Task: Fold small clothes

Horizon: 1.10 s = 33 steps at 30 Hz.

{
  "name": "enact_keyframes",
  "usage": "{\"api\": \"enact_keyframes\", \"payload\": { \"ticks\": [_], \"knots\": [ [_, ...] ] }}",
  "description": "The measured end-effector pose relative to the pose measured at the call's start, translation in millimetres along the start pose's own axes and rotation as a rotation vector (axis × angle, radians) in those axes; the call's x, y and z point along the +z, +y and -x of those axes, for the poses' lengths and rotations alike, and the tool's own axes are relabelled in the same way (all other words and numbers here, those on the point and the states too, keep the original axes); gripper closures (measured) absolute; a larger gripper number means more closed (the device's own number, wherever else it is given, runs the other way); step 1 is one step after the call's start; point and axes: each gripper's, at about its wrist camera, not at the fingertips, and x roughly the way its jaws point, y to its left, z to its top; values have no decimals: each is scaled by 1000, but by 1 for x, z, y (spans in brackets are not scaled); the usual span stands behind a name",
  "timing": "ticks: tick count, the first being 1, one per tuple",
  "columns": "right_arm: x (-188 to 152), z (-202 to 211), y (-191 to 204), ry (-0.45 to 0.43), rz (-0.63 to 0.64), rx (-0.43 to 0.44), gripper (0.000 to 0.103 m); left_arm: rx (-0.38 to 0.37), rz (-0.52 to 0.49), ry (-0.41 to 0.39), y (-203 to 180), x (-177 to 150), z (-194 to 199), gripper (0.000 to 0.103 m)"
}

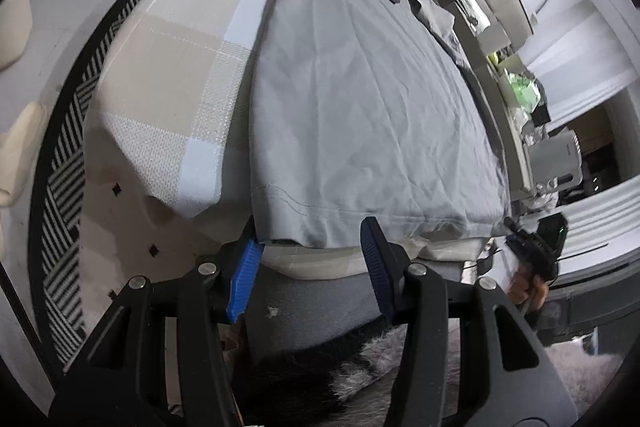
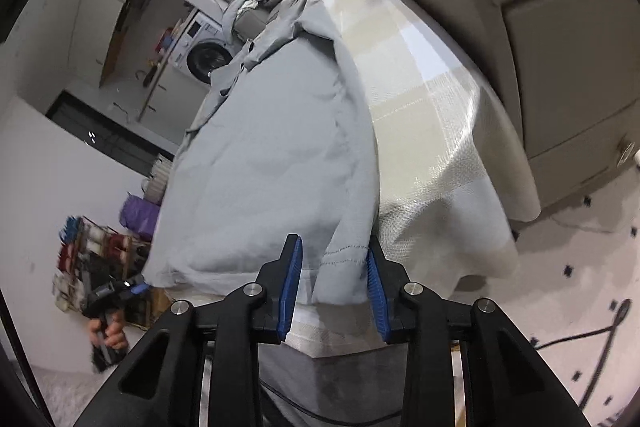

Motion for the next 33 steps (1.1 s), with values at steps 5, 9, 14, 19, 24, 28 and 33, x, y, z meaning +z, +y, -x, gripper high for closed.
{"api": "enact_keyframes", "payload": {
  "ticks": [5,9,14,19,24,28,33],
  "knots": [
    [-2,-3,3,-12,19,-29,87,-44,66,3,9,5,-2,58],
    [-1,3,4,-17,24,-40,98,-3,47,3,6,4,-4,73],
    [2,14,17,-47,79,31,98,-39,27,-11,-1,4,2,75],
    [3,7,9,-42,33,60,93,-62,83,-37,10,13,-2,72],
    [2,0,6,-35,13,55,93,-14,80,-64,4,20,-9,79],
    [1,4,12,-77,29,75,99,39,56,-79,-3,21,-12,102],
    [-4,25,15,-124,29,189,99,-52,16,-144,-5,8,24,103]
  ]
}}
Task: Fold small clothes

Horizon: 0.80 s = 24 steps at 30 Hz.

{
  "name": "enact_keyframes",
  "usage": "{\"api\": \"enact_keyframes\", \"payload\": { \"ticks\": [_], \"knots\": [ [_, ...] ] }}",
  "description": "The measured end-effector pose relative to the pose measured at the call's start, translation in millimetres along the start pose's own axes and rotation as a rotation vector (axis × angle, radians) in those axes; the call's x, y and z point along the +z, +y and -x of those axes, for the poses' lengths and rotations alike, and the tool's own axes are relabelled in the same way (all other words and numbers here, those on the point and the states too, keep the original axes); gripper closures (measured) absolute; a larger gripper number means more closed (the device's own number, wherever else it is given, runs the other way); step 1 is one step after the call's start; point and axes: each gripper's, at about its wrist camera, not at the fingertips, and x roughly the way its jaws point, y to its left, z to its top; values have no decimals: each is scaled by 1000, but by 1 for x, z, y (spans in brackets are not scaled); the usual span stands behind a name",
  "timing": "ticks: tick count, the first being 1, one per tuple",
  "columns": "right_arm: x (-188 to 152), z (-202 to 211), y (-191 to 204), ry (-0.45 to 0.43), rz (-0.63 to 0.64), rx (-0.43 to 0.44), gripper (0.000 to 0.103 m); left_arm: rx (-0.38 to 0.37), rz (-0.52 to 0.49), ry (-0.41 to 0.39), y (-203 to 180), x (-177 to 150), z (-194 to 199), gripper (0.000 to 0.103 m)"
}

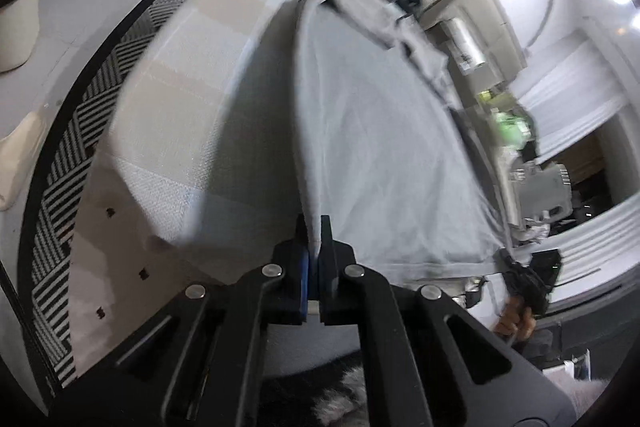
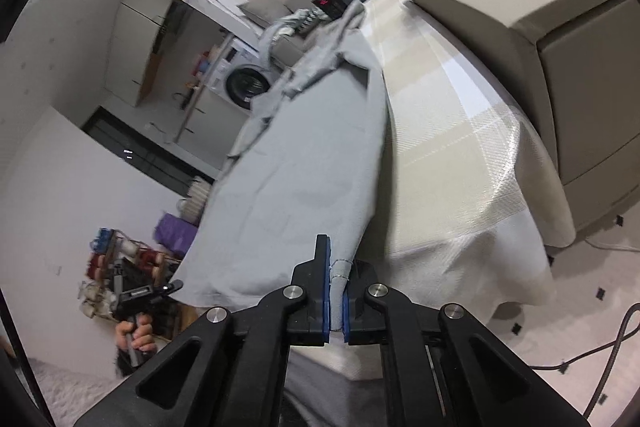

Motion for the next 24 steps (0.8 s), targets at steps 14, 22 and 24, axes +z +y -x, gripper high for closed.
{"api": "enact_keyframes", "payload": {
  "ticks": [14,22,24],
  "knots": [
    [-28,94,52,-197,207,378,99,-243,-125,-155,-47,-3,109,103],
    [-20,123,68,-243,261,286,99,-286,-159,-252,-72,5,153,103],
    [-4,117,69,-267,229,243,99,-279,-141,-275,-73,12,156,103]
  ]
}}
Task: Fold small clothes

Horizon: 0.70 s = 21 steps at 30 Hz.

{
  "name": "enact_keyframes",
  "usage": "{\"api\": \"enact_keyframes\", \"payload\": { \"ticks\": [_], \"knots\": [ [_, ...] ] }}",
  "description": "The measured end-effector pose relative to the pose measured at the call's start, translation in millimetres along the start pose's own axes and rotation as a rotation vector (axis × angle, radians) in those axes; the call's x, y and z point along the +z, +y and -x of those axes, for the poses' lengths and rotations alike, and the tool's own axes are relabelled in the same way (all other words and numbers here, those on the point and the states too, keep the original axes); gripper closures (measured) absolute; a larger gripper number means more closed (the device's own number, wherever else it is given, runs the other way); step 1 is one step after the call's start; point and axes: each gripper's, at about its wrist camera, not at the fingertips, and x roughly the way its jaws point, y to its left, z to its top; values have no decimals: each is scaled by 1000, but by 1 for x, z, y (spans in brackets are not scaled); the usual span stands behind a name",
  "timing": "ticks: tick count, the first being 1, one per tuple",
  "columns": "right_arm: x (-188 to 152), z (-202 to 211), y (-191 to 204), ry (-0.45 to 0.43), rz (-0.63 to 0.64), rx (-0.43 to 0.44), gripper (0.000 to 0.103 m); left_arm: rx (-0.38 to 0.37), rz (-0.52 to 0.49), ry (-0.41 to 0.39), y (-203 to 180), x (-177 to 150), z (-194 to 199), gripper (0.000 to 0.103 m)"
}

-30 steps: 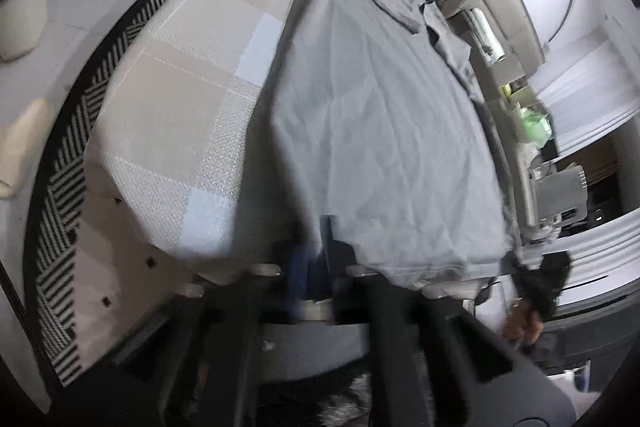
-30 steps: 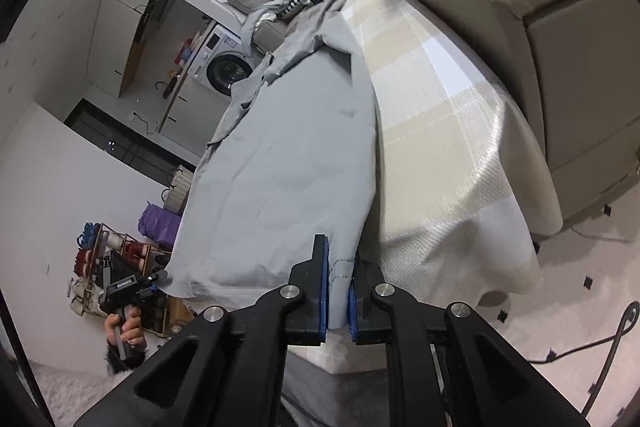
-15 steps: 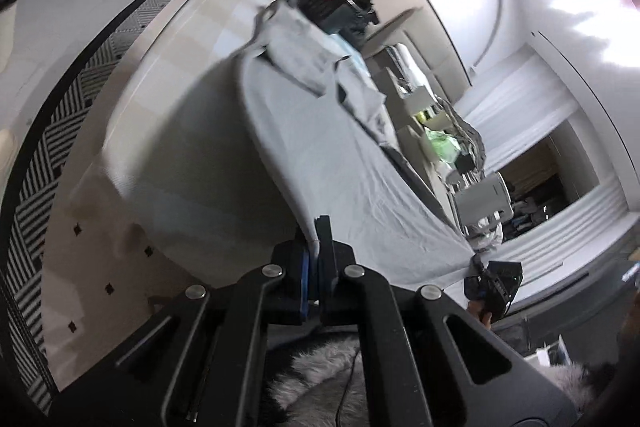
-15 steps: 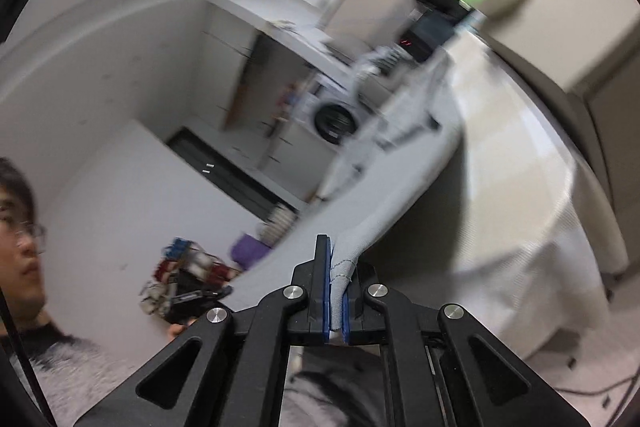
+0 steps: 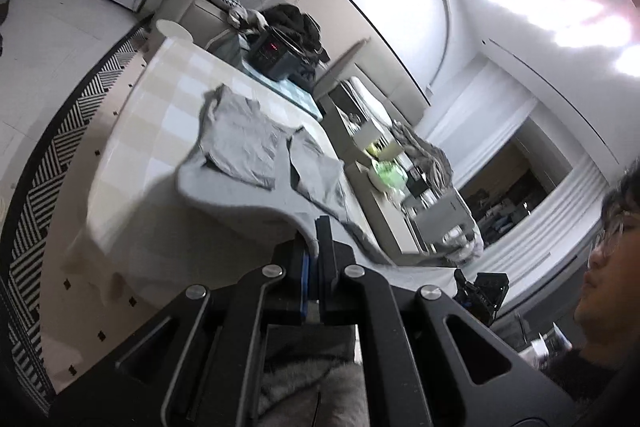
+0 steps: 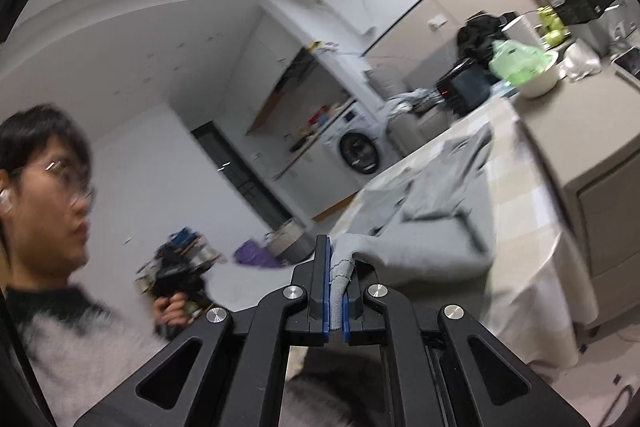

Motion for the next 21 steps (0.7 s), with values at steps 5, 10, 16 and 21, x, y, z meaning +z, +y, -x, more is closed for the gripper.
{"api": "enact_keyframes", "payload": {
  "ticks": [5,10,16,21],
  "knots": [
    [46,-47,-10,-12,-4,-77,99,25,12,-26,7,47,-25,103],
    [96,-106,-29,-6,-6,-153,99,29,-6,-58,19,121,-89,103],
    [161,-190,-71,-7,-42,-236,99,68,37,-70,57,205,-193,103],
    [199,-261,-115,21,-77,-315,99,144,83,-19,103,256,-295,103]
  ]
}}
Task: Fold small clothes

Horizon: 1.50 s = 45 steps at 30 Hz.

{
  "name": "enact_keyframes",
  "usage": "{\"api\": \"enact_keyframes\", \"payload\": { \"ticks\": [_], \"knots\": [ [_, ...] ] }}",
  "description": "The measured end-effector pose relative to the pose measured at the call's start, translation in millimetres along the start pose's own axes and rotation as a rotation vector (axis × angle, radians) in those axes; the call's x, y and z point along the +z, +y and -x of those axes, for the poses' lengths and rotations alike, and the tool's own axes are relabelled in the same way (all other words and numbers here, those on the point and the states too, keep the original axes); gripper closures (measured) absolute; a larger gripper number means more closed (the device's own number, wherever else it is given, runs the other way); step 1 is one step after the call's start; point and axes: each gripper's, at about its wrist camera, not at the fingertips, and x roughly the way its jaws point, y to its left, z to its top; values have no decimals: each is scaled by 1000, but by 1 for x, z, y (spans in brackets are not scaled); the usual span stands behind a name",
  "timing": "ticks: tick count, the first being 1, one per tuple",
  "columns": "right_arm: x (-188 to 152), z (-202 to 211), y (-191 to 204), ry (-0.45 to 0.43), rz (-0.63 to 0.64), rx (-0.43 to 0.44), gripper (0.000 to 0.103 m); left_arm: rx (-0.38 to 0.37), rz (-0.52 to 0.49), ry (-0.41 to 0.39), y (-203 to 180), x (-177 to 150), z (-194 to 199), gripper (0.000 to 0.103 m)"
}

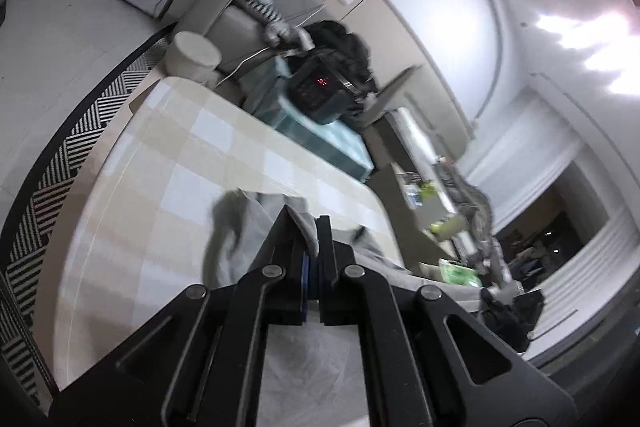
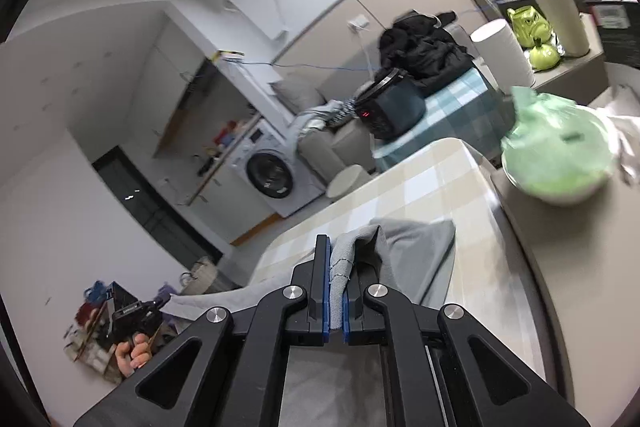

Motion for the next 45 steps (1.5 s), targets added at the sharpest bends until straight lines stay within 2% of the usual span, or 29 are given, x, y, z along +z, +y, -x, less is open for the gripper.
{"api": "enact_keyframes", "payload": {
  "ticks": [2,4,6,7,8,9,10,12,14,17,19,21,22,28,30,32,34,36,37,39,41,43,45],
  "knots": [
    [15,-36,-9,12,-9,-47,99,34,6,21,10,14,-38,103],
    [26,-73,-21,23,-24,-129,98,104,12,56,23,29,-84,103],
    [33,-105,-33,55,-19,-246,87,172,34,88,40,38,-123,102],
    [36,-119,-41,67,-20,-314,72,212,43,102,48,42,-139,101],
    [37,-123,-48,63,-34,-341,69,251,48,111,55,44,-149,98],
    [37,-125,-52,70,-49,-351,69,285,50,111,61,46,-157,88],
    [35,-124,-54,78,-51,-345,66,301,39,106,65,48,-160,83],
    [28,-117,-53,90,-24,-342,59,317,9,102,70,47,-161,57],
    [18,-114,-48,140,13,-328,58,331,-13,99,73,42,-154,50],
    [0,-123,-39,240,30,-283,58,295,-49,137,71,28,-152,49],
    [-10,-135,-39,294,-9,-253,58,290,-67,243,67,6,-150,49],
    [-22,-150,-36,342,-45,-209,58,214,-51,330,61,-11,-158,49],
    [-26,-159,-35,354,-45,-212,58,181,-66,353,53,-21,-159,49],
    [-49,-216,-35,447,-161,-163,58,101,-190,428,15,-53,-176,49],
    [-51,-236,-38,458,-216,-119,58,89,-224,461,6,-63,-186,48],
    [-45,-250,-41,422,-269,-62,58,113,-265,503,-4,-79,-198,48],
    [-37,-258,-44,357,-291,-67,58,143,-282,541,-8,-91,-222,48],
    [-30,-262,-45,334,-281,-123,58,170,-294,562,-9,-99,-237,48],
    [-29,-261,-43,336,-273,-125,58,169,-339,510,-15,-96,-243,47],
    [-28,-253,-34,343,-225,-115,58,217,-372,504,-16,-90,-256,47],
    [-28,-241,-25,352,-137,-147,58,250,-357,477,-13,-76,-270,47],
    [-31,-231,-21,362,-98,-177,58,304,-362,431,-11,-60,-283,47],
    [-33,-217,-19,364,-79,-182,58,326,-351,385,-9,-43,-291,47]
  ]
}}
